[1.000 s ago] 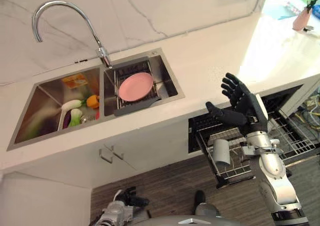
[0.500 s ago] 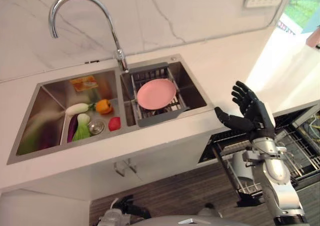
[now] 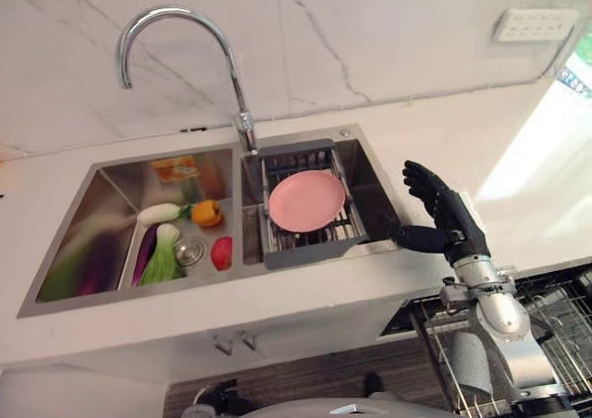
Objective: Place the dishes in the dishwasher.
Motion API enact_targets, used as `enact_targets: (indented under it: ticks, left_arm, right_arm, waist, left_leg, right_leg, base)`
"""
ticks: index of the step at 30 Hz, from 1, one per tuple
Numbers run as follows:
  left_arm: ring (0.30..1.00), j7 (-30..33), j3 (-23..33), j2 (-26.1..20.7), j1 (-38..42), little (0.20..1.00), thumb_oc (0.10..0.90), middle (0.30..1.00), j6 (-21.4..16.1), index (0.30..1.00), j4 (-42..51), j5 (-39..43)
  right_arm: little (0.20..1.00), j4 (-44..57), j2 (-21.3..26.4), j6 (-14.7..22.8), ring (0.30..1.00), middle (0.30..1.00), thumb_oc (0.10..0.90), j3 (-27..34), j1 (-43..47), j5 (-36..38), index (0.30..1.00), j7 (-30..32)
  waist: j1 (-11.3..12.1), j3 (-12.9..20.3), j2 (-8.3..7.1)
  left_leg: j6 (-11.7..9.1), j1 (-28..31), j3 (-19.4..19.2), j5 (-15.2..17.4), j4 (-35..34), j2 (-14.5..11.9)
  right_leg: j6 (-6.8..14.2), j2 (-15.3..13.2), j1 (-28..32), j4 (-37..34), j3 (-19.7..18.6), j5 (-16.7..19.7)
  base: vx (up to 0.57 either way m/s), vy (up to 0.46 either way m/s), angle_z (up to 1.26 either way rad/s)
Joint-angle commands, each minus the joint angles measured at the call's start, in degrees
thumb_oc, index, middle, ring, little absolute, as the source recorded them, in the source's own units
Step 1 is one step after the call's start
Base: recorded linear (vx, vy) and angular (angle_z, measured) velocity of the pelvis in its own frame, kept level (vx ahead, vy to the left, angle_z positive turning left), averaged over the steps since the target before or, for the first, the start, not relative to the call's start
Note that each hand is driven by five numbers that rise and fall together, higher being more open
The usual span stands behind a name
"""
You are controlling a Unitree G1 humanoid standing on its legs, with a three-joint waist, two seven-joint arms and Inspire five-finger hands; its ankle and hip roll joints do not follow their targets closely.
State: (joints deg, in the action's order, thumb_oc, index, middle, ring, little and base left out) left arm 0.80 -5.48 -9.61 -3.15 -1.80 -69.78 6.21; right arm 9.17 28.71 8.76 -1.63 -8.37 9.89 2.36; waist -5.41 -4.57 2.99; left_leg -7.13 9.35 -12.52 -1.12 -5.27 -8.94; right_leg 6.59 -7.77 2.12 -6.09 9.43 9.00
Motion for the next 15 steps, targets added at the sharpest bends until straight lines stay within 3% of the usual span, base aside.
enact_targets:
  ticks: [1, 7, 15]
  left_arm:
    - [0.9, -0.99, -2.43, 1.39, 3.93, 0.9, 0.8, 0.9, -0.35, 0.9, -2.06, -1.85]
    - [0.9, -2.09, -4.34, 0.72, 4.5, 0.9, 0.8, 0.9, -0.41, 0.9, -1.34, -3.03]
    - [0.9, -1.92, -6.0, 0.05, 4.58, 0.9, 0.8, 0.9, -0.33, 0.9, -2.18, -4.52]
  right_arm:
    - [0.9, 6.43, 1.72, 4.44, 0.9, 0.9, 0.8, 3.77, 7.5, -5.2, 0.9, -1.27]
    - [0.9, 3.19, 9.13, 4.89, 0.9, 0.9, 0.8, -0.2, 14.26, -15.22, 0.9, -1.37]
    - [0.9, -3.56, 11.48, 4.26, 0.9, 0.9, 0.8, -9.95, 23.55, -22.72, 0.9, -0.15]
  waist:
    - [0.2, -0.25, -2.69]
    - [0.9, 0.18, -2.23]
    - [1.98, 0.48, -1.8]
  left_leg:
    - [0.9, -0.21, -2.03, 1.97, 2.8, 0.45]
    - [0.45, 0.72, -2.21, 1.34, 1.59, -0.02]
    - [0.64, 1.08, -1.54, 1.56, 1.39, 0.26]
  right_leg:
    - [2.38, -4.43, 4.2, 1.48, 3.03, -9.03]
    - [1.93, -3.68, 5.34, 1.09, 3.58, -9.63]
    - [1.59, -3.7, 5.95, 1.09, 4.09, -9.96]
  base:
    - [0.04, -0.121, -0.02]
    - [0.02, -0.046, -0.01]
    - [0.0, -0.006, 0.01]
